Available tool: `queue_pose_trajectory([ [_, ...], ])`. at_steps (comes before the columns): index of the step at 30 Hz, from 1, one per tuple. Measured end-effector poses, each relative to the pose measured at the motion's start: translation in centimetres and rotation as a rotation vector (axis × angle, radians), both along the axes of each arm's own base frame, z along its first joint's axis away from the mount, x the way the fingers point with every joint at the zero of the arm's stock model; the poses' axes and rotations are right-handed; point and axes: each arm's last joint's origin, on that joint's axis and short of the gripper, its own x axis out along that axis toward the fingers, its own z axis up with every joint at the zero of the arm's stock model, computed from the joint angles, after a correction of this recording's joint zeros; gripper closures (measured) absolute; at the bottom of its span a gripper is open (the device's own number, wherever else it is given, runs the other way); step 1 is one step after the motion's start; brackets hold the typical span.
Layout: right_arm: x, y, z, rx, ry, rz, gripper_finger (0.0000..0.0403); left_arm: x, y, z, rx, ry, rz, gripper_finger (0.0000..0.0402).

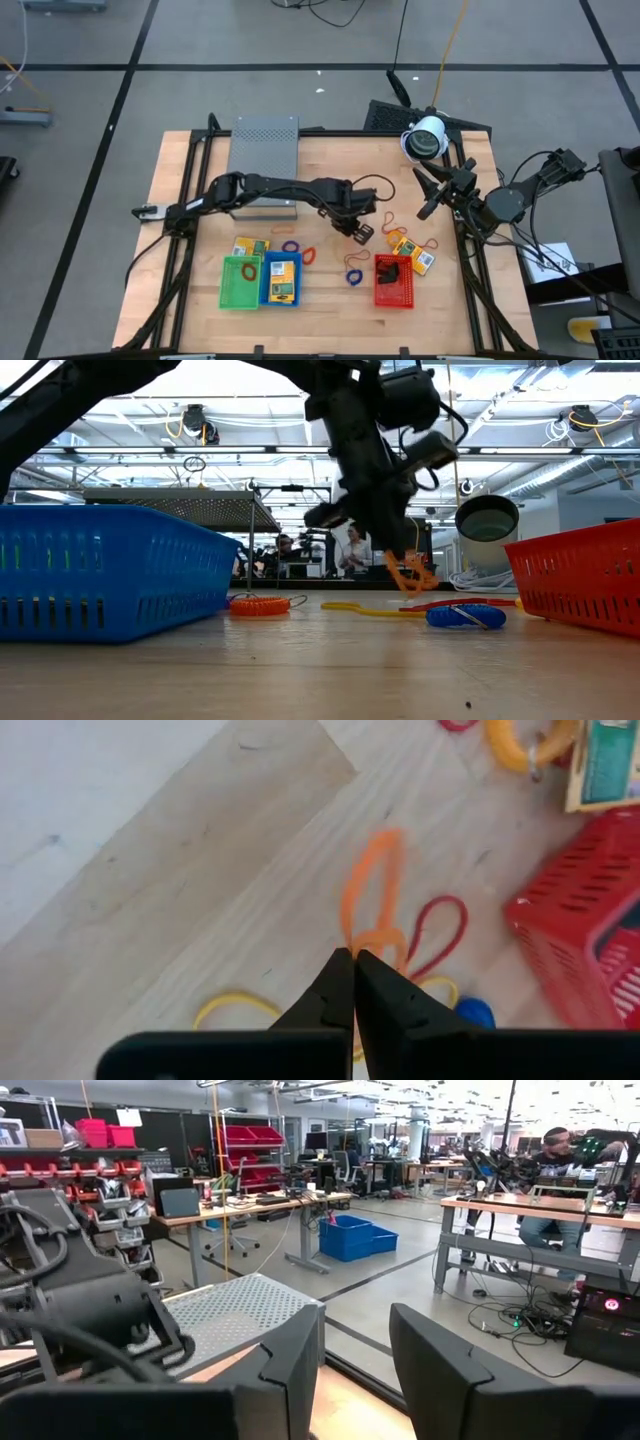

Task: Pick & Place Office Desk Supplies
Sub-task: Put the orange rubber band into the red bin

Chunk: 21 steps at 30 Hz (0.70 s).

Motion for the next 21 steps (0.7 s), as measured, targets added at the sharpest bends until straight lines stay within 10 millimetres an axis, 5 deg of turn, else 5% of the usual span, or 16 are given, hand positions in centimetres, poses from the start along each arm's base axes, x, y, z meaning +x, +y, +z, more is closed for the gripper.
queue_pose_trajectory([
  [21, 0.2, 0.2, -0.2, 0.035, -0.026, 0.037, 0.0287, -2.2, 0.2, 8.2, 0.067, -0.204, -0.112, 0.0399],
])
